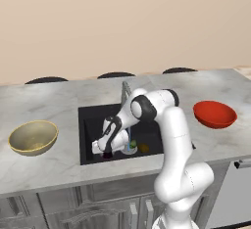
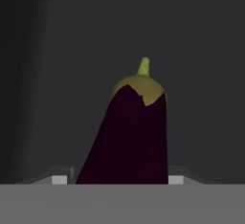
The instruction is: Pick the avocados from the sink and place them in one bowl. Place the eggplant in the other bowl. Then turn off the sink faucet.
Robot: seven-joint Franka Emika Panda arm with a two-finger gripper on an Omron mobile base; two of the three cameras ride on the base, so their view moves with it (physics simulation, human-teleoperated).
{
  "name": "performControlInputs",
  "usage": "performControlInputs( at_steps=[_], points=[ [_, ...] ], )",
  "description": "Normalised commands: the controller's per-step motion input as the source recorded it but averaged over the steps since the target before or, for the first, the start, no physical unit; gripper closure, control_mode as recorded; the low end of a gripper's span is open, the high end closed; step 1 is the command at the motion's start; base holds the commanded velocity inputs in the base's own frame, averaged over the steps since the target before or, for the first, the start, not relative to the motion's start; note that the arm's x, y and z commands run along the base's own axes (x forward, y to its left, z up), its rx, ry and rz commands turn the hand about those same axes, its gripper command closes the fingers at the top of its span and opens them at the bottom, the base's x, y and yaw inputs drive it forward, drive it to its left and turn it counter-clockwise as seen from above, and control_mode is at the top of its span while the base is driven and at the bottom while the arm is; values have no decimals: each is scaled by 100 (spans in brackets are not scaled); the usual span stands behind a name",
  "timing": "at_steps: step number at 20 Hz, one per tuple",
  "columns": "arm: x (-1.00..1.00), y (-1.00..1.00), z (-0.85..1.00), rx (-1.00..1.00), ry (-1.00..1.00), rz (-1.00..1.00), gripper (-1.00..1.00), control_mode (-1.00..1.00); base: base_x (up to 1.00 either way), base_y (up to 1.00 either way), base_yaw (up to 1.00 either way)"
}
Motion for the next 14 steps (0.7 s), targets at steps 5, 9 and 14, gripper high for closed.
performControlInputs(
  at_steps=[5, 9, 14],
  points=[
    [0, -3, 55, 0, 0, -5, 100, -100, 0, 0, 0],
    [0, -2, 59, 0, 0, -9, 100, -100, 0, 0, 0],
    [0, -3, 47, 0, -2, -9, 100, -100, 0, 0, 0]
  ],
)
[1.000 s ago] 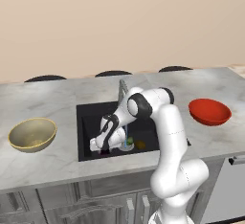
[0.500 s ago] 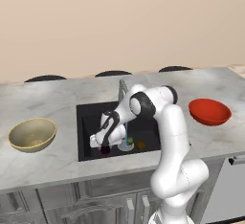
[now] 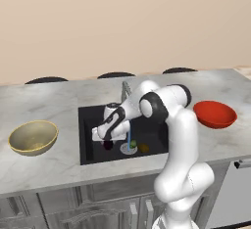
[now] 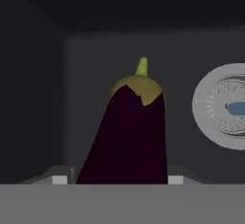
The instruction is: Pick the avocados from the sink and place them in one bowl. Place the eggplant in the other bowl. Then turn off the sink faucet.
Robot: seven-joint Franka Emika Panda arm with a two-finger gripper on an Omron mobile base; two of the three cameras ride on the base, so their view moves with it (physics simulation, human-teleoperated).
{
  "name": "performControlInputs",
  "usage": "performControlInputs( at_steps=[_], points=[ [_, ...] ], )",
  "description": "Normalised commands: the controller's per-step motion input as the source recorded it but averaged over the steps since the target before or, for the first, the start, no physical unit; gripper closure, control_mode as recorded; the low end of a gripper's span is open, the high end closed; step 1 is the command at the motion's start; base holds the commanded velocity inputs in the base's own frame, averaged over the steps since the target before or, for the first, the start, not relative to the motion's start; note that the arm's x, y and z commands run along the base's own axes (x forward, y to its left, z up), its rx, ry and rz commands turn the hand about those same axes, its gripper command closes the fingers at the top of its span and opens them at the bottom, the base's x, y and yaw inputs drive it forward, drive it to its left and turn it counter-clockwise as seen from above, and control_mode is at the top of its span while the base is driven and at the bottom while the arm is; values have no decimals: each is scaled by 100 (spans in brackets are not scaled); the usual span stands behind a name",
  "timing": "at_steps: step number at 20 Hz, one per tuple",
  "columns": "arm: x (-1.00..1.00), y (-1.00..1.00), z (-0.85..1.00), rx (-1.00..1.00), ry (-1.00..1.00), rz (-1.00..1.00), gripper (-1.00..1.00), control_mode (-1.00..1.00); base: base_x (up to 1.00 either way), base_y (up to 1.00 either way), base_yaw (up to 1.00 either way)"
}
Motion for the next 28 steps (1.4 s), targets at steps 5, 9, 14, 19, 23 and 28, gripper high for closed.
performControlInputs(
  at_steps=[5, 9, 14, 19, 23, 28],
  points=[
    [0, 0, 45, 0, -3, -8, 100, -100, 0, 0, 0],
    [0, 0, 44, 0, -2, -7, 100, -100, 0, 0, 0],
    [-2, -1, 49, 0, 0, -8, 100, -100, 0, 0, 0],
    [-11, -2, 52, 0, -1, -9, 100, -100, 0, 0, 0],
    [-13, 0, 54, 0, 0, -7, 100, -100, 0, 0, 0],
    [-6, 0, 56, 0, 0, -2, 100, -100, 0, 0, 0]
  ],
)
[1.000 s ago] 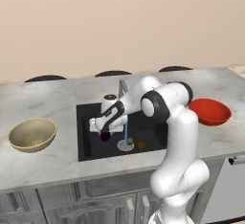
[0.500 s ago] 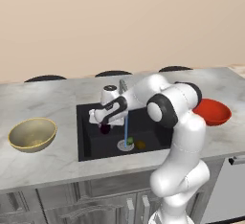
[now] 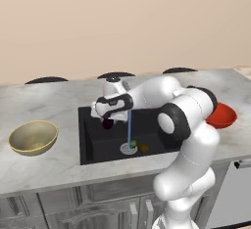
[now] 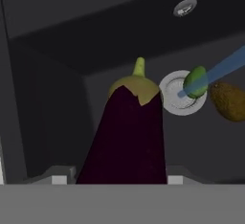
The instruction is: Pick the avocados from the sink and place them in one bowl. Place the eggplant in the other bowl. Then turn off the sink faucet.
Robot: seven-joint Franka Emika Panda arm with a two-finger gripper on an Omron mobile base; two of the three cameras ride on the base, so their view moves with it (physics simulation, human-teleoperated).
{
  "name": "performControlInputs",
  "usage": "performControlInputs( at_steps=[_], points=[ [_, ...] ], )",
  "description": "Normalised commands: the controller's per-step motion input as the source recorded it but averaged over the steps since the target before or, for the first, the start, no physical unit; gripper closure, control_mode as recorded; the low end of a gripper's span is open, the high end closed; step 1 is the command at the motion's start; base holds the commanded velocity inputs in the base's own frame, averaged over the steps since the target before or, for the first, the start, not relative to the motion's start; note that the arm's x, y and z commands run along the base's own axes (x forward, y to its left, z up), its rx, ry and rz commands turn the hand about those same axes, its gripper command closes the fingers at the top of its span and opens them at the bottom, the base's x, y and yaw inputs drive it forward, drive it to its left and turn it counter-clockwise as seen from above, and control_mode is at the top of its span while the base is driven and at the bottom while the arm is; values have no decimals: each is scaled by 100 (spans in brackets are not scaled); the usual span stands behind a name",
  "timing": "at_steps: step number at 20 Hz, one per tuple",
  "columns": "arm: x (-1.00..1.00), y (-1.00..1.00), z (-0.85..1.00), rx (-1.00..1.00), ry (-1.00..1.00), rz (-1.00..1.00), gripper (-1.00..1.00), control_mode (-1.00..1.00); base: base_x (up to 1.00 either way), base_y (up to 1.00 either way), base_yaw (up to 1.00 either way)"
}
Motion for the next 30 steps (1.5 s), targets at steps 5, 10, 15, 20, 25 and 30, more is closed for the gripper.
performControlInputs(
  at_steps=[5, 10, 15, 20, 25, 30],
  points=[
    [0, 2, 39, 0, 0, 0, 100, -100, 0, 0, 0],
    [0, 13, 21, 0, 0, 0, 100, -100, 0, 0, 0],
    [0, 25, 13, 0, 0, 0, 100, -100, 0, 0, 0],
    [0, 35, 9, 0, 2, 0, 100, -100, 0, 0, 0],
    [0, 47, 4, 0, 0, 0, 100, -100, 0, 0, 0],
    [0, 54, 5, 0, 2, 0, 100, -100, 0, 0, 0]
  ],
)
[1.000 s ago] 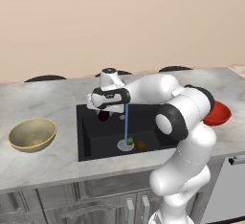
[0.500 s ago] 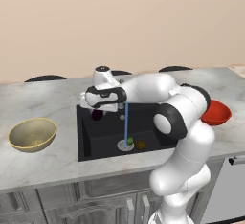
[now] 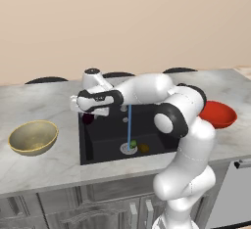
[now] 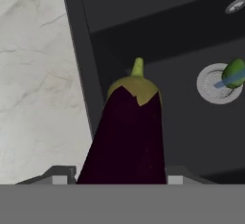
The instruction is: Pick the avocados from the sink and place them in one bowl. Place the eggplant in the other bowl. Then turn off the sink faucet.
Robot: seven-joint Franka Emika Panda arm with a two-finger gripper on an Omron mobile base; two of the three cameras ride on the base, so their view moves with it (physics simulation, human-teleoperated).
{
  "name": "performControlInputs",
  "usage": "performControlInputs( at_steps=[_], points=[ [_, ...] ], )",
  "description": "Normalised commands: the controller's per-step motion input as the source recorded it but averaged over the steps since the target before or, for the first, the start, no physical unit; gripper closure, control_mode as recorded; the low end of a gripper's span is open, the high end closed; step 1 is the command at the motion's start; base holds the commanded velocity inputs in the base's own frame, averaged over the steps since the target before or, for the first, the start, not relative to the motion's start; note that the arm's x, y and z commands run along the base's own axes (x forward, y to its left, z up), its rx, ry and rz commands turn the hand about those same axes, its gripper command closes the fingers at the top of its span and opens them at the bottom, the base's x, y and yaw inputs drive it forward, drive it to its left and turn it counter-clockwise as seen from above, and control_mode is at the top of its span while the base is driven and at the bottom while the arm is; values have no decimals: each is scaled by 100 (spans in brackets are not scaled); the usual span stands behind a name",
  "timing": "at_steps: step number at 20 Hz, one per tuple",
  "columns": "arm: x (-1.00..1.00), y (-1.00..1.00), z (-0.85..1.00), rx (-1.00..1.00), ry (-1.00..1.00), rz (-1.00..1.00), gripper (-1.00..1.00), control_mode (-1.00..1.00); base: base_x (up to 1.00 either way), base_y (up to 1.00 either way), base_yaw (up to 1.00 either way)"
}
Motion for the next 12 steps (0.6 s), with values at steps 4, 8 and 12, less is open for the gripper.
performControlInputs(
  at_steps=[4, 8, 12],
  points=[
    [-1, 53, 9, 0, 2, 0, 100, -100, 0, 0, 0],
    [-4, 51, 12, 0, 2, 0, 100, -100, 0, 0, 0],
    [-6, 49, 12, 0, 2, 0, 100, -100, 0, 0, 0]
  ],
)
